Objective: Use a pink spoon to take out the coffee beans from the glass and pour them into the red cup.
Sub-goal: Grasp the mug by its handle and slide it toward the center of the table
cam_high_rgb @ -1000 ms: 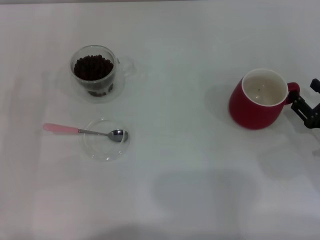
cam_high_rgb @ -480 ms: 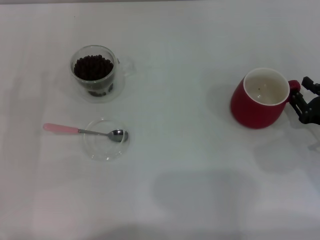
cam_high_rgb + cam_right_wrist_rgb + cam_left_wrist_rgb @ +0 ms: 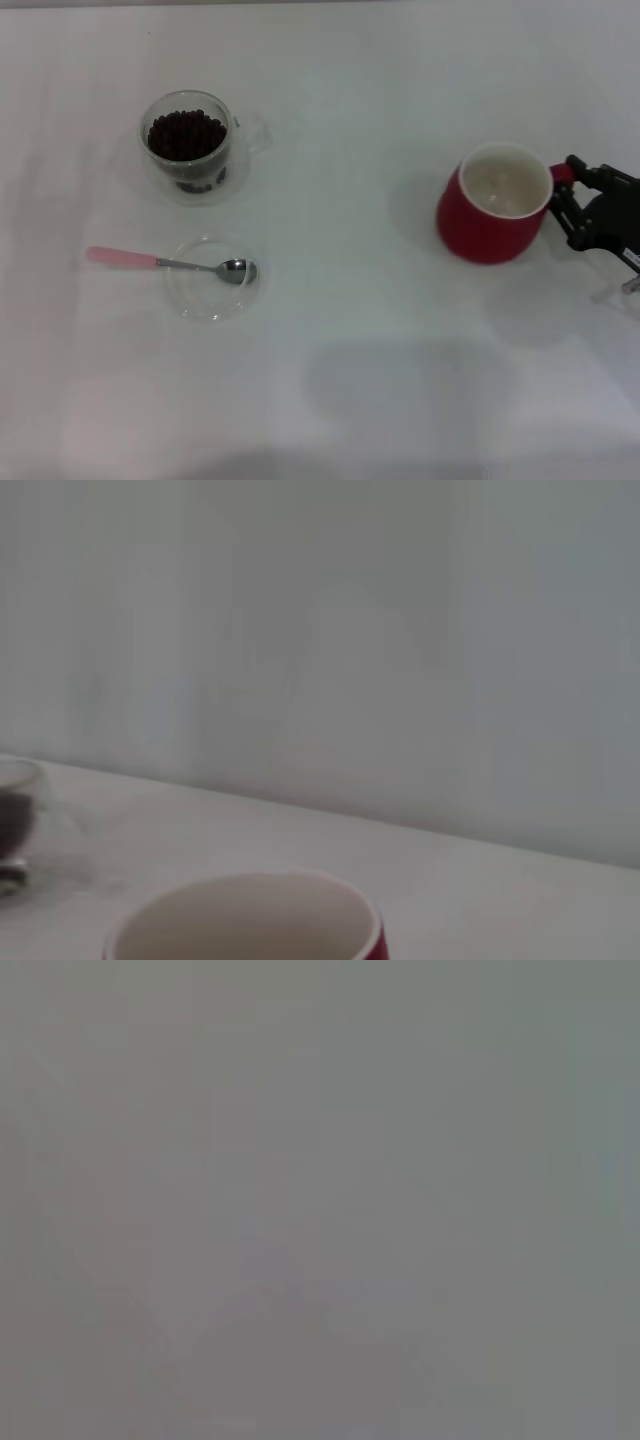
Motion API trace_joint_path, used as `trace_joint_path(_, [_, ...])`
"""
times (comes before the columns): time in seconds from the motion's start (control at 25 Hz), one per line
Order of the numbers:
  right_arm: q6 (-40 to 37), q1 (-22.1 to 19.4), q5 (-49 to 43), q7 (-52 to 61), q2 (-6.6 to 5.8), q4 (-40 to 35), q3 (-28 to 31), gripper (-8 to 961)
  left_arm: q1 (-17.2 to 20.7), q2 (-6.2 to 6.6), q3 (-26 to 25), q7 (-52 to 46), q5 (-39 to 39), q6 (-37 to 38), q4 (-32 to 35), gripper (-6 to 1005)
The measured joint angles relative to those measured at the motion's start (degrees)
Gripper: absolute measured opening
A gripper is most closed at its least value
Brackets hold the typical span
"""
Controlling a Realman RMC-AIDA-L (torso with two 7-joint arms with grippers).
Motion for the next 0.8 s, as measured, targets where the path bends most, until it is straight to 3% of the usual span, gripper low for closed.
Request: trace_joint_path(0.8, [2.36,0.25,0.52,8.22,0.11,-9.36,-20.06,366,-0.09,0.09,0.00,-0.01,0.00,0.04,1.03,624])
